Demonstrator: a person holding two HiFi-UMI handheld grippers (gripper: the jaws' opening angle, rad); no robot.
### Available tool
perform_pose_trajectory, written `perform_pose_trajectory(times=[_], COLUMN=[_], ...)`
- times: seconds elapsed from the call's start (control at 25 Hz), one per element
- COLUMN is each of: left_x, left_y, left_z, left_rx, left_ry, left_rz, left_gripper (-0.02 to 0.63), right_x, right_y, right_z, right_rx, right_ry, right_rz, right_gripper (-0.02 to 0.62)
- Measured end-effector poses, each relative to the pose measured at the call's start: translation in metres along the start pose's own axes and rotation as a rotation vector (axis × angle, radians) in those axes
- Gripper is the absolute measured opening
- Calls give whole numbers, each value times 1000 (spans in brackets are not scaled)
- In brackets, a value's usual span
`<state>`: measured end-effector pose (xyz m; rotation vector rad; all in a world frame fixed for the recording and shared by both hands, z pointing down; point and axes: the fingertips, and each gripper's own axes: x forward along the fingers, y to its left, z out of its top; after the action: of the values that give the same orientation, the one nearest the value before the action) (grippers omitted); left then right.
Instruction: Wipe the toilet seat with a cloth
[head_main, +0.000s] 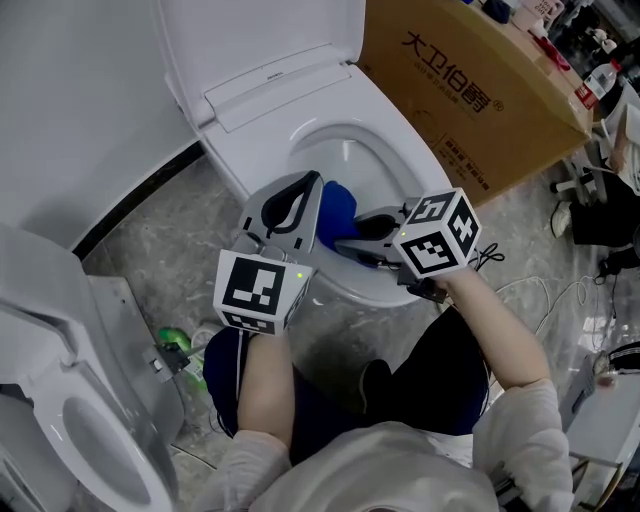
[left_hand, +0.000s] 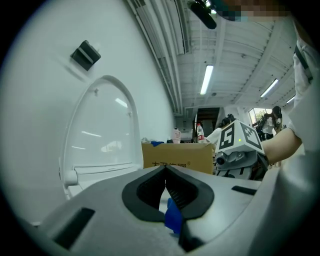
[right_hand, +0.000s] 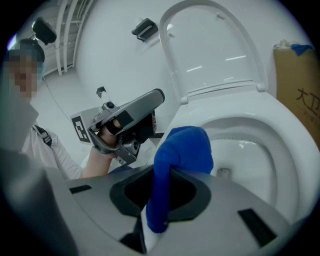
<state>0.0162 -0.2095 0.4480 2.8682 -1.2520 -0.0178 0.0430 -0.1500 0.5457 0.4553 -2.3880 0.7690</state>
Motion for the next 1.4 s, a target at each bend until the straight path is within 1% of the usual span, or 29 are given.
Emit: perform_pose_trajectory(times=[0.12,0.36,0.72,1.4], left_x=[1,2,1,2], left_y=[2,1,0,-4], left_z=[-2,-3,-4,-7], left_rx=[-9,-5,-7,-12], left_ry=[-3,0,5,9], left_rz=[-2,-3,-7,-24], left_gripper=[8,8,8,8], right_x=[-4,-14,-30,-61], right_y=[-1,-3,-3,-19], right_z=[-5,-18,-34,-61], right_rx=[19,26,13,25], right_ry=[5,24,71,121], right_rz=[4,-13,-45,-143], right_gripper=[54,54,54,54])
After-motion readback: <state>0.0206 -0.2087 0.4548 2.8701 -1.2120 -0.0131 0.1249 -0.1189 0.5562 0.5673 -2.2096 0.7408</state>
